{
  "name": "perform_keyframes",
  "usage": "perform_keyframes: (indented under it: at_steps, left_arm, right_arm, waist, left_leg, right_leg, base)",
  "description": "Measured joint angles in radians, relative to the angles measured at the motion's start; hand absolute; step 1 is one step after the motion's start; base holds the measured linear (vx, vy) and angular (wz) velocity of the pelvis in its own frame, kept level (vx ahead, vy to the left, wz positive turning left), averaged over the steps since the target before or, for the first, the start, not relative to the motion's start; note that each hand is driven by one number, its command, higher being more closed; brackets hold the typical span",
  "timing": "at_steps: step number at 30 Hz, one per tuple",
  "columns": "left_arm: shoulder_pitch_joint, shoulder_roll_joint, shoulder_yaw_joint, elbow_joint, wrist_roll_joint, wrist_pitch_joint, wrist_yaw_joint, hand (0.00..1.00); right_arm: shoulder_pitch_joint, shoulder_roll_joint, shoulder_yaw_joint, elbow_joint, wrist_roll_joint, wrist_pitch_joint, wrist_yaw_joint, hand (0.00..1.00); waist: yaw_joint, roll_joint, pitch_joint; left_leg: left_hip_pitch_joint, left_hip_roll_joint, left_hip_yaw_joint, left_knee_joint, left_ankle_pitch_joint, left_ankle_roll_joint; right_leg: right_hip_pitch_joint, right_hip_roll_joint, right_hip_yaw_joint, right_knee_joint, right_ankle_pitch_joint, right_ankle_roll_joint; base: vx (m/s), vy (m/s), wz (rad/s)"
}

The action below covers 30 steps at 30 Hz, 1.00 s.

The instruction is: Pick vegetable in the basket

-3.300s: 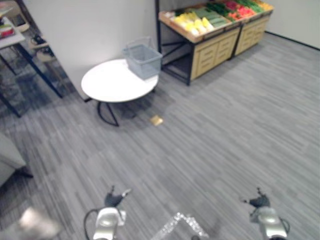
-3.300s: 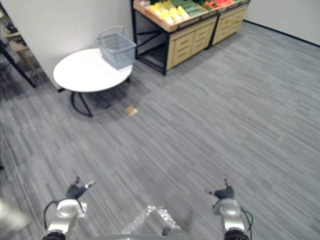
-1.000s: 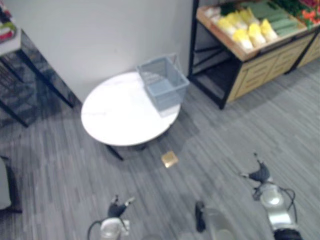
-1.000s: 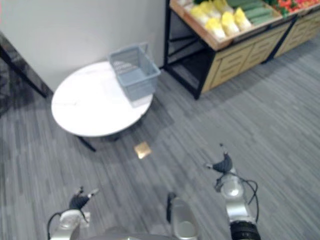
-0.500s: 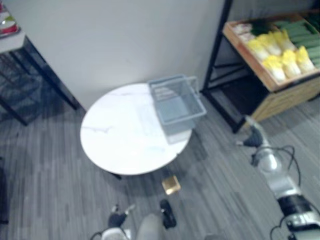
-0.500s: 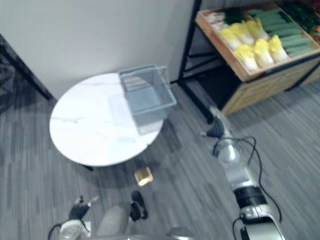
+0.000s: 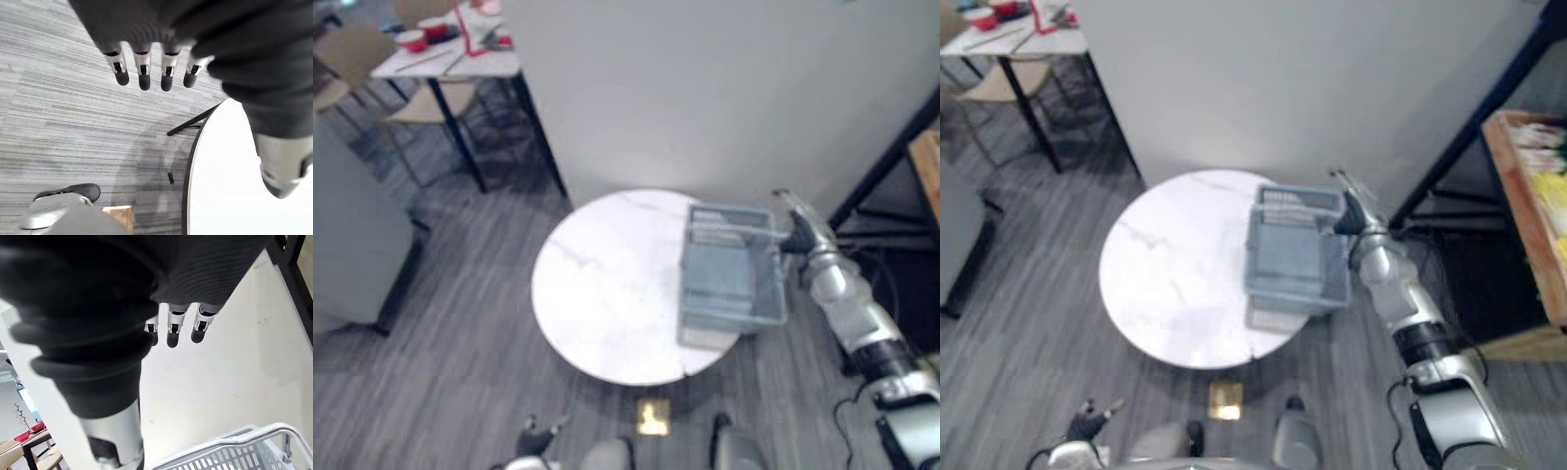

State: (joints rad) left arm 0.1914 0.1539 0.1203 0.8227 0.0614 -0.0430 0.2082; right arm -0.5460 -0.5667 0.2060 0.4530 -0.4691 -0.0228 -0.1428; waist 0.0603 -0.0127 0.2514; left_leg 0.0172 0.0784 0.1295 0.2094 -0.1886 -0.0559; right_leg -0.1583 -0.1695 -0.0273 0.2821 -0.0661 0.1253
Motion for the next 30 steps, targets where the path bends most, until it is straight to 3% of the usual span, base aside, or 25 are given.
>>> perform_keyframes:
  at_steps: [2, 3, 6, 11, 15, 17, 19, 20, 30]
  left_arm:
    - [0.000, -0.004, 0.000, -0.001, 0.000, 0.000, 0.000, 0.00]
    - [0.000, -0.004, 0.000, -0.001, 0.000, -0.001, 0.002, 0.00]
    - [-0.003, -0.007, -0.001, 0.000, -0.001, -0.003, 0.002, 0.00]
    - [-0.036, -0.006, -0.010, 0.008, -0.001, -0.003, 0.006, 0.00]
    - [-0.060, -0.003, -0.039, 0.007, -0.002, -0.015, 0.016, 0.00]
    - [-0.076, -0.002, -0.057, 0.005, -0.004, -0.023, 0.025, 0.00]
    - [-0.081, -0.002, -0.071, 0.004, -0.010, -0.025, 0.026, 0.00]
    - [-0.081, -0.002, -0.083, 0.004, -0.012, -0.030, 0.027, 0.00]
    - [-0.156, -0.002, -0.163, 0.029, -0.018, -0.043, 0.026, 0.00]
  right_arm:
    - [-0.045, -0.003, 0.004, 0.036, 0.000, 0.002, 0.000, 0.00]
    - [-0.064, -0.005, 0.008, 0.060, 0.000, 0.005, 0.000, 0.00]
    - [-0.143, -0.006, 0.045, 0.106, 0.000, 0.006, 0.000, 0.00]
    - [-0.248, -0.004, 0.082, 0.223, -0.001, 0.001, 0.000, 0.00]
    - [-0.377, -0.006, 0.089, 0.367, -0.014, 0.003, -0.002, 0.00]
    - [-0.448, -0.017, 0.087, 0.435, -0.033, 0.009, -0.005, 0.00]
    - [-0.456, -0.026, 0.087, 0.461, -0.034, 0.010, -0.007, 0.00]
    - [-0.458, -0.031, 0.087, 0.478, -0.035, 0.014, -0.008, 1.00]
    - [-0.578, -0.078, 0.073, 0.620, -0.074, 0.023, -0.043, 1.00]
  waist:
    - [0.000, 0.035, 0.002]
    - [-0.001, 0.040, 0.003]
    - [-0.002, 0.039, 0.023]
    - [0.001, 0.055, 0.069]
    - [0.009, 0.094, 0.114]
    - [0.020, 0.129, 0.151]
    - [0.022, 0.141, 0.158]
    - [0.022, 0.151, 0.162]
    - [0.025, 0.182, 0.192]
  left_leg:
    - [0.000, 0.036, -0.002, -0.035, 0.018, -0.025]
    - [0.003, 0.052, -0.003, -0.071, 0.038, -0.042]
    - [-0.007, 0.069, -0.005, -0.100, 0.061, -0.050]
    - [-0.061, 0.055, -0.040, -0.088, 0.075, -0.048]
    - [-0.113, 0.040, -0.062, -0.086, 0.095, -0.044]
    - [-0.147, 0.032, -0.067, -0.089, 0.112, -0.046]
    - [-0.157, 0.028, -0.076, -0.102, 0.123, -0.046]
    - [-0.162, 0.025, -0.085, -0.111, 0.131, -0.048]
    - [-0.208, 0.000, -0.124, -0.141, 0.177, -0.038]
  right_leg:
    - [0.000, 0.032, -0.024, -0.022, 0.009, -0.013]
    - [-0.001, 0.047, -0.040, -0.029, 0.012, -0.018]
    - [-0.014, 0.064, -0.058, -0.036, 0.010, -0.034]
    - [-0.032, 0.050, -0.085, -0.050, 0.019, -0.041]
    - [-0.069, 0.038, -0.101, -0.067, 0.041, -0.041]
    - [-0.101, 0.031, -0.105, -0.068, 0.053, -0.042]
    - [-0.111, 0.027, -0.112, -0.068, 0.054, -0.042]
    - [-0.115, 0.024, -0.121, -0.068, 0.054, -0.042]
    - [-0.168, -0.006, -0.152, -0.031, 0.053, -0.042]
  base:
    - [0.12, -0.213, 0.17]
    - [0.07, -0.213, 0.22]
    - [0.03, -0.146, 0.12]
    - [-0.04, -0.008, 0.23]
    - [-0.04, 0.007, 0.17]
    - [-0.03, 0.010, 0.09]
    - [-0.01, 0.000, 0.15]
    - [0.00, -0.005, 0.28]
    - [-0.03, 0.012, 0.13]
